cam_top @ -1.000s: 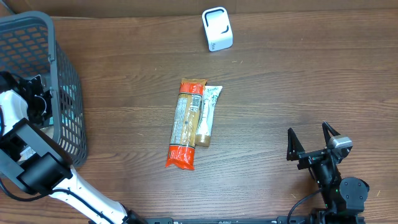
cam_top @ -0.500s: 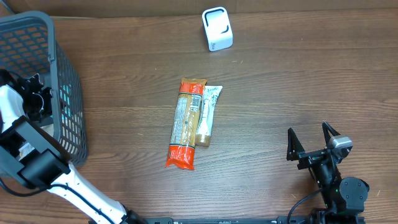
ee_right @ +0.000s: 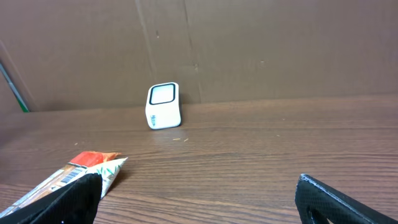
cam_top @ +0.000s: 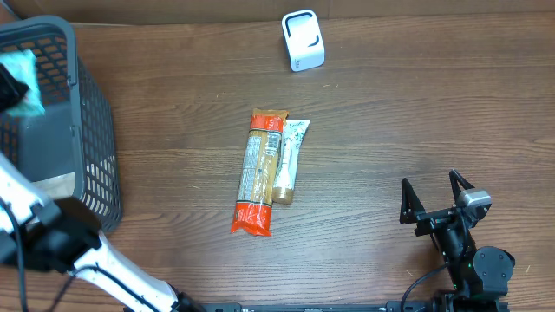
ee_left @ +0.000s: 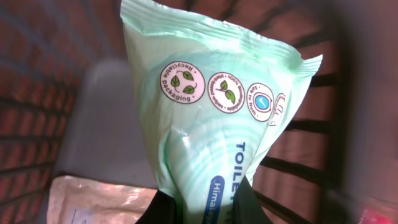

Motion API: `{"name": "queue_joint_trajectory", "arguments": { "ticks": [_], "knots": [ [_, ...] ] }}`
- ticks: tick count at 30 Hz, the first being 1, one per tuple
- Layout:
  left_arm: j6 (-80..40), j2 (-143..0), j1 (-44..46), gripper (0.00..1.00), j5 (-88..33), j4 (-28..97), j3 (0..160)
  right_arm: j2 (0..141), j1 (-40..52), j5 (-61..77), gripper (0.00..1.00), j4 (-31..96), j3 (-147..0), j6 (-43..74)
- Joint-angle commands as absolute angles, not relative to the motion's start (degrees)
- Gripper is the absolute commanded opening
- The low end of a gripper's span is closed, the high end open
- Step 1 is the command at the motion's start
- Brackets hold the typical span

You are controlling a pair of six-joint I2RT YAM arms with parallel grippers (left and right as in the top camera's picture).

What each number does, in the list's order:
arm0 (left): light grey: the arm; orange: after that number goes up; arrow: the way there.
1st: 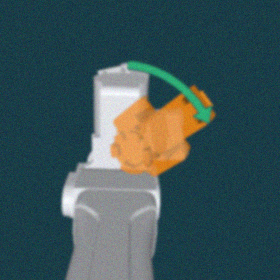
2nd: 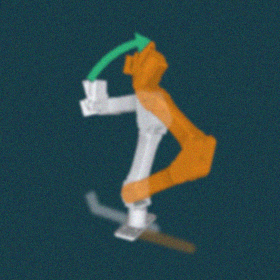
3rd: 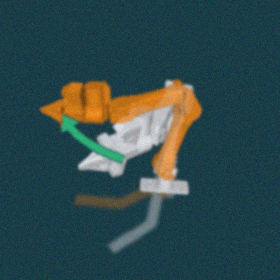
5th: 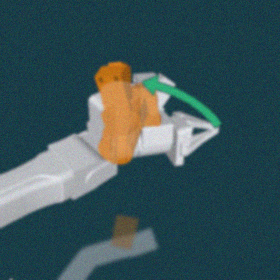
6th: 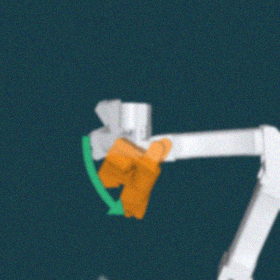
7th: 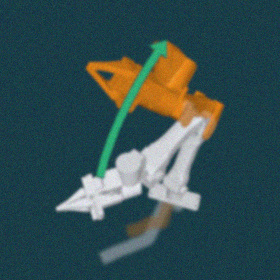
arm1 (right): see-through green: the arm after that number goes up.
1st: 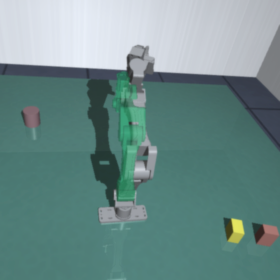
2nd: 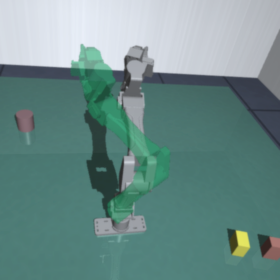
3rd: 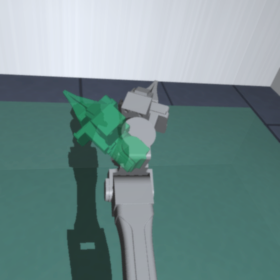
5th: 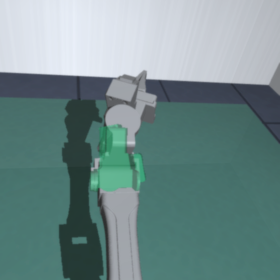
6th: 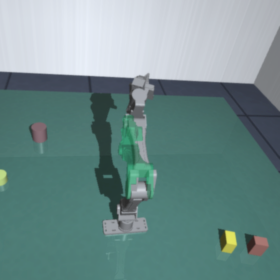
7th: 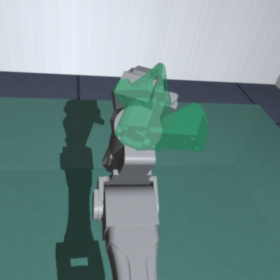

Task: Scan the item barcode
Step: 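Reach the left gripper into the basket and grasp the mint-green packet, then carry the mint-green packet out and drop it right of the tube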

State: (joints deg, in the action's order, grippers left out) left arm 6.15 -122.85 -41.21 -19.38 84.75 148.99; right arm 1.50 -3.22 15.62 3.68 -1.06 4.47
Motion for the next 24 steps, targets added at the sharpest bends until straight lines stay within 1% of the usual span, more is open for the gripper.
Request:
{"name": "queue_joint_trajectory", "arguments": {
  "ticks": [1,4,7,11,15,17,18,21,24],
  "knots": [
    [5.1,-113.93,-39.59,0.04,-27.4,87.46,152.07,1.32,-2.96,15.09,1.0,3.42,-0.54,4.45],
    [5.69,-109.93,-36.25,0.04,-26.48,91.77,152.05,1.32,-2.96,15.09,1.0,3.42,-0.54,4.45],
    [6.07,-108.95,-31.35,0.04,-26.59,96.88,152.05,1.32,-2.96,15.09,1.0,3.42,-0.54,4.45],
    [5.54,-109.12,-22.46,0.04,-26.87,96.79,147.72,1.32,-2.96,15.09,1.0,3.42,-0.54,4.45],
    [5.52,-109.38,-11.44,0.04,-25.85,96.47,138.82,1.32,-2.96,15.09,1.0,3.42,-0.54,4.45],
    [4.16,-109.38,-6.09,0.05,-24.75,94.7,132.92,1.32,-2.96,15.09,1.0,3.42,-0.54,4.45],
    [2.59,-109.38,-1.41,0.04,-24.67,91.74,127.37,1.32,-2.96,15.09,1.0,3.42,-0.54,4.45],
    [-1.87,-109.38,6.76,0.04,-24.69,84.25,117.49,1.32,-2.96,15.11,1.0,3.42,-0.54,4.45],
    [-7.77,-109.38,14.9,0.04,-24.67,74.08,108.29,1.32,-2.96,15.09,1.0,3.42,-0.54,4.45]
  ]
}}
